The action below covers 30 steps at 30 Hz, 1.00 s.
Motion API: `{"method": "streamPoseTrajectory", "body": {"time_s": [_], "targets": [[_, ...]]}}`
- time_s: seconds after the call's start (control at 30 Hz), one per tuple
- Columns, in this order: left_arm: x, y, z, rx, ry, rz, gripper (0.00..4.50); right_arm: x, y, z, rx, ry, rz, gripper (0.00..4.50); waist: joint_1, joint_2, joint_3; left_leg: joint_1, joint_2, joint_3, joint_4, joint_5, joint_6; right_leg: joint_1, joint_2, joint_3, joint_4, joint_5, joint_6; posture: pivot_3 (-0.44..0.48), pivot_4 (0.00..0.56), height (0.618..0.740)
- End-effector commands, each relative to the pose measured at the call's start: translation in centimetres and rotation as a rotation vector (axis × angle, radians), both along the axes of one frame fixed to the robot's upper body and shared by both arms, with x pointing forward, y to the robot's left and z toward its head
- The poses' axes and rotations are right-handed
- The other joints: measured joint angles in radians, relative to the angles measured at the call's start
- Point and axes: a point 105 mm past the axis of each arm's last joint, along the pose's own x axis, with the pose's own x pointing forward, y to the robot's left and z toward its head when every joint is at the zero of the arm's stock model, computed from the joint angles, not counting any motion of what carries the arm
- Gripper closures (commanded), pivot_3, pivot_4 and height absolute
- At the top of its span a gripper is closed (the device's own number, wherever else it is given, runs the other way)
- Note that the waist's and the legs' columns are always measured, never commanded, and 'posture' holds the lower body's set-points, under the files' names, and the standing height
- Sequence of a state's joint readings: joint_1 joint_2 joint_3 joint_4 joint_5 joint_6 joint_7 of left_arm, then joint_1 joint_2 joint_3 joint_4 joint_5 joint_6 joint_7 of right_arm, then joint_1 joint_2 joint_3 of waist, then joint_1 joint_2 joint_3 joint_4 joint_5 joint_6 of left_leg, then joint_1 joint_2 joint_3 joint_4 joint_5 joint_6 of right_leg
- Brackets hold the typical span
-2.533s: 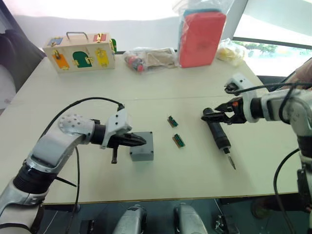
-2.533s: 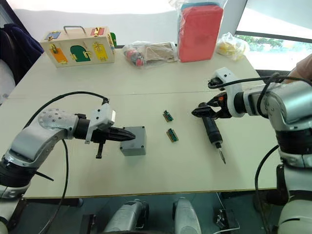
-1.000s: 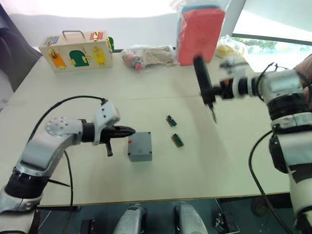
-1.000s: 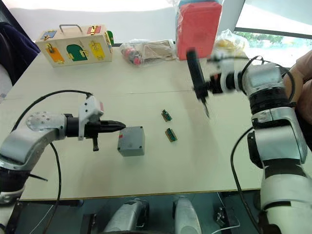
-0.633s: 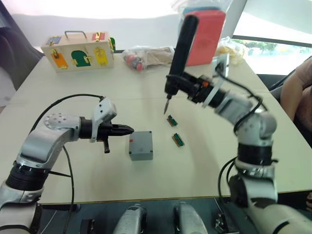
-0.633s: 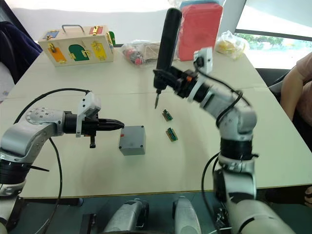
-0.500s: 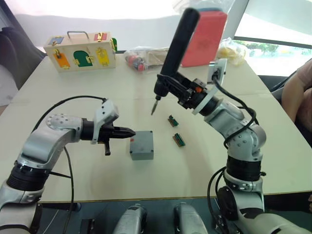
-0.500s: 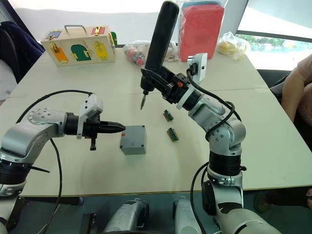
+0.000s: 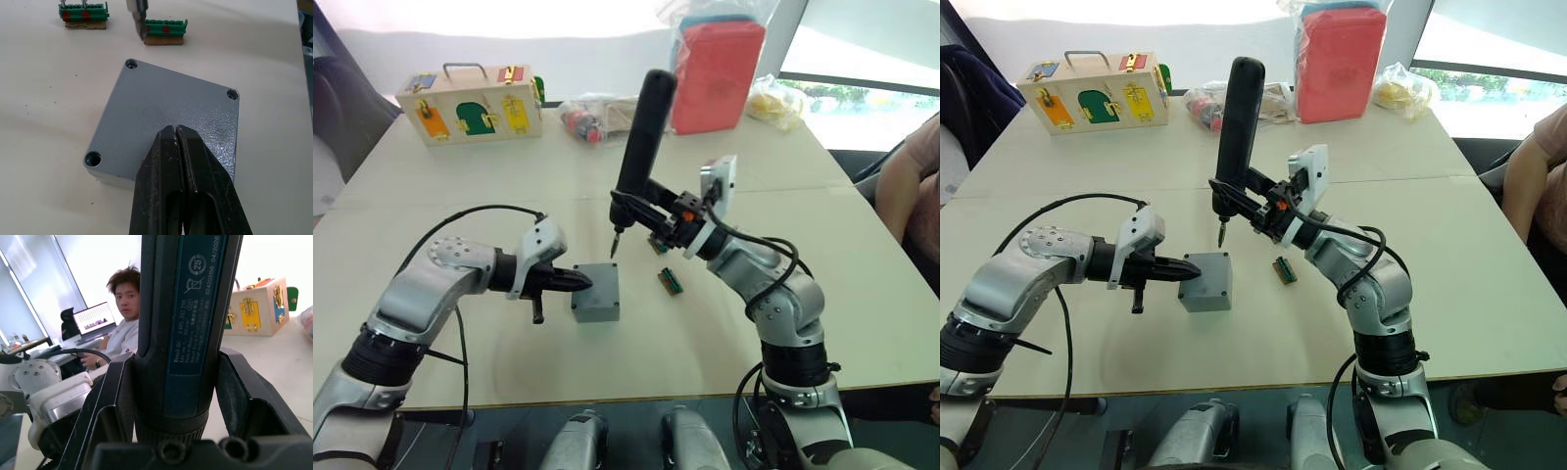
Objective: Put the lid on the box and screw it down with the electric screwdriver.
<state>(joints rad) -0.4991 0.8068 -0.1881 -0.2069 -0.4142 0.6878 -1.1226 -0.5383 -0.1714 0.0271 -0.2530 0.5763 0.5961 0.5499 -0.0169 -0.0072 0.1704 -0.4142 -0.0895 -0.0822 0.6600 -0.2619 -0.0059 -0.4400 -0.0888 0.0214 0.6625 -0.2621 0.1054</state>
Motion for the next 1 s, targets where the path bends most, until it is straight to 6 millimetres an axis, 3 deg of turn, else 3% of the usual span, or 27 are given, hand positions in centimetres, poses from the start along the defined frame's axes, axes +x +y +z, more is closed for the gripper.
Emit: {"method": "streamPoseTrajectory", "body": {"time_s": [0.03, 0.23, 0.57, 0.67, 1.0], "targets": [[0.0, 0.5, -1.1, 0.047, -0.003, 0.006, 4.50, -0.4, 0.3, 1.1, 0.022, -0.079, 0.000, 2.65, 0.001, 0.000, 0.000, 0.000, 0.000, 0.000, 0.000, 0.000, 0.000, 0.000, 0.000, 0.000, 0.000, 0.000, 0.000, 0.000, 0.150, 0.740], [0.2, -1.0, 0.7, 0.027, -0.018, -0.004, 4.50, 0.2, 0.0, -0.3, -0.002, -0.064, -0.026, 2.65, 0.002, 0.000, 0.000, 0.000, 0.000, 0.000, 0.001, 0.000, 0.000, 0.001, 0.000, 0.000, 0.000, 0.000, 0.000, 0.000, 0.150, 0.740], [-0.3, -1.4, 0.8, 0.031, -0.004, -0.006, 4.50, 0.9, -0.8, -1.4, -0.015, -0.040, -0.045, 2.65, 0.001, 0.000, 0.000, 0.000, 0.000, 0.000, 0.001, 0.000, 0.000, 0.001, 0.001, 0.000, 0.000, 0.000, 0.000, 0.000, 0.150, 0.740], [-0.4, -2.0, 1.8, 0.029, -0.009, -0.013, 4.50, 1.2, -1.2, -1.7, -0.056, -0.050, -0.058, 2.65, 0.003, 0.000, 0.000, 0.000, 0.000, 0.000, 0.001, 0.000, 0.000, 0.001, 0.000, 0.000, 0.000, 0.000, 0.000, 0.000, 0.150, 0.740], [-0.7, -3.3, 3.3, 0.035, -0.004, -0.018, 4.50, -0.2, 1.0, -5.1, -0.183, 0.007, 0.039, 2.65, -0.003, 0.000, -0.001, 0.004, 0.000, 0.000, 0.001, -0.001, 0.002, 0.004, 0.001, 0.000, 0.000, 0.000, 0.000, 0.000, 0.150, 0.740]]}}
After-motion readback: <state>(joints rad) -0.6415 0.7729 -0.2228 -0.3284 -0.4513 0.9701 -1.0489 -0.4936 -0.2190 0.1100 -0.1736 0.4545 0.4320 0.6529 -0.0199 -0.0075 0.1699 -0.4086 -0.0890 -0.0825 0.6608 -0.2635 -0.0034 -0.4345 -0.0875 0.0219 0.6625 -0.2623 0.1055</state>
